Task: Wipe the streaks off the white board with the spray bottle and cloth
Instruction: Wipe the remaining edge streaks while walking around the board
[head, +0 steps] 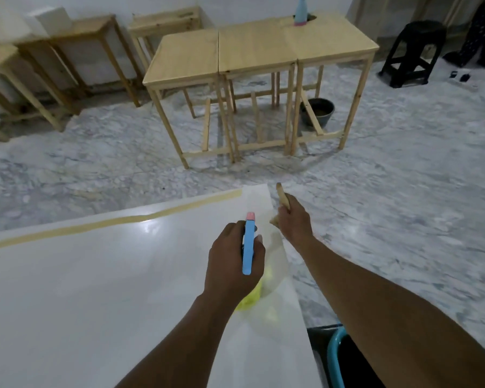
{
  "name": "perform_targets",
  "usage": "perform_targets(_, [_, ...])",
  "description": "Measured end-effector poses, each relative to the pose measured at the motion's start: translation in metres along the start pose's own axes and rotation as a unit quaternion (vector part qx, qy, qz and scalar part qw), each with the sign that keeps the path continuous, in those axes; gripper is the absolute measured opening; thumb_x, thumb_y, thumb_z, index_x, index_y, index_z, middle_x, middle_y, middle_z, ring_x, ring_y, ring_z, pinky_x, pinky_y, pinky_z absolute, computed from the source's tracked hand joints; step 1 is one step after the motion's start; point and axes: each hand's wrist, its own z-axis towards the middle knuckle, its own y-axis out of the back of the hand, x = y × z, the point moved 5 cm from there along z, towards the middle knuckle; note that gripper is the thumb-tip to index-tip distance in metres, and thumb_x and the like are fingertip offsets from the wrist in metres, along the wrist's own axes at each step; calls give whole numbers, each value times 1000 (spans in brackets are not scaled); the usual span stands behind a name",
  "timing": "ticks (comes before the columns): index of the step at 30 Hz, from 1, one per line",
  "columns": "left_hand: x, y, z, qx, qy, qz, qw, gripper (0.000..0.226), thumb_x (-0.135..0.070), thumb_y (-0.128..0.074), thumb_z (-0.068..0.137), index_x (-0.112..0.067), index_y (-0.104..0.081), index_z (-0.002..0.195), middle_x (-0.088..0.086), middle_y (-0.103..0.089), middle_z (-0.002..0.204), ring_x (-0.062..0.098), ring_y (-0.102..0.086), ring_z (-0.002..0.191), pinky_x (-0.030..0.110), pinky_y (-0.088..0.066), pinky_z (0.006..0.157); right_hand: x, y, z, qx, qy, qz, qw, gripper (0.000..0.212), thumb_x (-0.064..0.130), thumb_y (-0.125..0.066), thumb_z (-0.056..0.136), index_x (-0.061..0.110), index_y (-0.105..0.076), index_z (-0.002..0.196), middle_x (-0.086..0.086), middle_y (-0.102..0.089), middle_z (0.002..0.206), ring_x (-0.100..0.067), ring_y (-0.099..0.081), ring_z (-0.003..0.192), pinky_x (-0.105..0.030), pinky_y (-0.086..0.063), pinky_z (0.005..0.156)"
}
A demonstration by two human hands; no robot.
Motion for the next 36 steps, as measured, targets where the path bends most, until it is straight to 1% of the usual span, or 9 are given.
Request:
perform_targets(2, [10,-6,13,-12,8,3,1000,20,-23,-68,90,-9,-69,105,0,-70,89,11,-59,67,6,-44,64,0,-27,32,23,36,-11,999,44,27,-40,98,27,-51,141,-6,-61,128,-27,-59,116,-45,-48,102])
perform_targets(4, [21,-12,22,-12,21,6,1000,22,-26,-67,89,-10,-69,105,0,-71,90,13,-62,68,2,-44,65,-3,-52,58,44,76,-42,995,47,20,-41,103,21,-43,150,-8,-44,153,-25,-35,144,-43,-32,118])
perform_targets(6, [31,-16,30,-24,23,-3,999,21,-26,-66,89,-10,-69,103,-1,-71,88,14,-64,67,2,-48,68,-9,-71,80,58,87,-75,992,54,27,-46,102,22,-35,155,-6,-27,164,-23,-20,152,-44,-23,122])
perform_targets(9, [36,-14,36,-46,17,-26,998,18,-23,-63,91,-10,-70,101,-4,-70,86,12,-65,70,4,-49,71,-16,-81,106,60,46,-111,991,61,46,-46,100,28,-30,156,-6,-27,164,-26,-27,149,-46,-28,116])
perform_targets(15, [43,-12,33,-61,43,-29,997,18,-21,-60,92,-9,-69,102,-1,-69,83,14,-64,66,5,-47,70,-31,-80,94,31,65,-127,989,49,22,-42,101,23,-42,151,-7,-47,152,-29,-44,137,-43,-36,111])
perform_targets(23, [27,-4,-6,-53,66,-12,996,21,-17,-63,91,-6,-67,109,7,-69,91,19,-62,68,16,-44,67,-79,-48,-45,48,35,-127,990,54,33,-34,98,36,-37,152,1,-43,157,-23,-41,142,-42,-36,115])
perform_targets(27, [13,6,-51,-53,81,-3,995,20,-12,-67,94,-6,-66,113,9,-69,101,21,-65,80,10,-40,69,-106,-25,-136,42,31,-122,991,60,38,-29,92,34,-39,152,2,-44,156,-22,-42,141,-38,-35,114])
perform_targets(34, [-13,24,-155,-42,80,-9,996,21,-16,-66,95,-7,-67,115,8,-67,102,17,-62,81,5,-34,69,-163,8,-282,22,40,-135,990,52,13,-47,100,26,-44,150,-5,-47,153,-25,-46,138,-25,-32,110])
perform_targets(36, [-19,31,-190,-38,76,-11,996,22,-16,-66,96,-7,-67,115,7,-68,102,18,-63,83,5,-35,69,-174,17,-324,13,42,-143,989,52,13,-48,100,26,-45,150,-6,-49,151,-27,-48,136,-30,-35,111])
